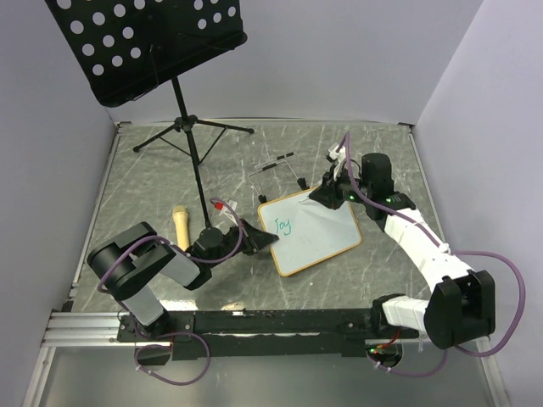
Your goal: Write a sentence on the whiteboard
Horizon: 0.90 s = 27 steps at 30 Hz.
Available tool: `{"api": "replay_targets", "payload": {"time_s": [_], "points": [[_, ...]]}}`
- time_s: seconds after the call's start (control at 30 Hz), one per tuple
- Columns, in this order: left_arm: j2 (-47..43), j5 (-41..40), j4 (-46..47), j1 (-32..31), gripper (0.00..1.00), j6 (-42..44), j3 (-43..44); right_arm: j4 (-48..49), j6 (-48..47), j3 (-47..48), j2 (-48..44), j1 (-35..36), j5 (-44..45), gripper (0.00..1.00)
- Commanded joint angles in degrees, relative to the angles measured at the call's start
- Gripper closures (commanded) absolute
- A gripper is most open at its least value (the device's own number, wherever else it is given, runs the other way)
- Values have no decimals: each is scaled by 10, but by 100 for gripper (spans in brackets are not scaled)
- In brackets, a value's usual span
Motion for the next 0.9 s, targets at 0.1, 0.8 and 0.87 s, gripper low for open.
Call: {"api": "replay_targets", "payload": {"time_s": [0.1,0.8,0.87], "points": [[-24,11,188,-3,99,7,10,14,-1,1,17,8,4,100],[-22,10,195,-3,99,-1,9,-10,-17,15,44,28,-1,100],[-23,11,190,-4,99,1,10,-13,-18,16,43,29,-6,100]]}}
